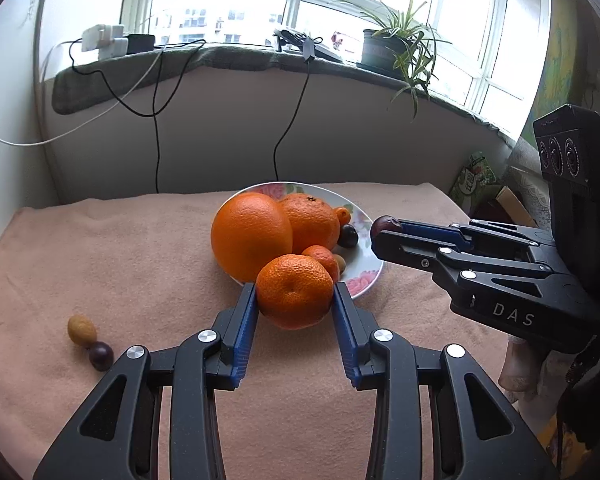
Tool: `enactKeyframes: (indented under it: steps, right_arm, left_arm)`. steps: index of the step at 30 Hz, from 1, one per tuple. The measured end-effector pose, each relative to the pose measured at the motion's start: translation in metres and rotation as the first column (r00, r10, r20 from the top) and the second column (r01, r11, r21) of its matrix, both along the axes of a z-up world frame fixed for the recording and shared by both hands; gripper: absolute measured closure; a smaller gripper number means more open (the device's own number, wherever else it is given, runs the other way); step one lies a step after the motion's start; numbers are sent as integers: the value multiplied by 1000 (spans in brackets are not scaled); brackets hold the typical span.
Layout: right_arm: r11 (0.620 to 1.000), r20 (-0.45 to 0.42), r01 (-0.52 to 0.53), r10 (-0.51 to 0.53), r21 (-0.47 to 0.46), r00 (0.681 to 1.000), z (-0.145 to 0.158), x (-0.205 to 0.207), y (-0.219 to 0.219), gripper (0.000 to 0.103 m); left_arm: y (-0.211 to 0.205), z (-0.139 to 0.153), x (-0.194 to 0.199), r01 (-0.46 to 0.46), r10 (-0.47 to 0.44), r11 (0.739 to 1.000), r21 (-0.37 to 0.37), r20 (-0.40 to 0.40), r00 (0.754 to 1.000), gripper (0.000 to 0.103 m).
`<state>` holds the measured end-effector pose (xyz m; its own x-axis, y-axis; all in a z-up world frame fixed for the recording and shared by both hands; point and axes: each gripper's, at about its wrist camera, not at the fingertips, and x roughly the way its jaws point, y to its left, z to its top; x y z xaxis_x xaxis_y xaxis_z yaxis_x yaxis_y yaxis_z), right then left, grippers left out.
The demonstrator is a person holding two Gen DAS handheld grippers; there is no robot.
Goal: Organize fruits
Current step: 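Lift the mandarin with the left gripper while the right gripper carries the cherry toward the plate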
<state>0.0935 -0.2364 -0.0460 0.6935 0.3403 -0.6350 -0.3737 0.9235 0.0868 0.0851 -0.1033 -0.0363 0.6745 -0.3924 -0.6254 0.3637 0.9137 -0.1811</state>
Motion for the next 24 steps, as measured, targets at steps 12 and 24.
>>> enactKeyframes:
  steps: [12,24]
  right_arm:
    - [998,-24,59,-58,10,998,-8,25,-43,78]
    - [998,-59,63,-62,19,996,-20,49,-56,78]
  left_arm:
    - [-44,-1,22,72,-71,997,19,-7,997,67]
    - [-67,-11,41,95,-94,995,31,-33,995,67]
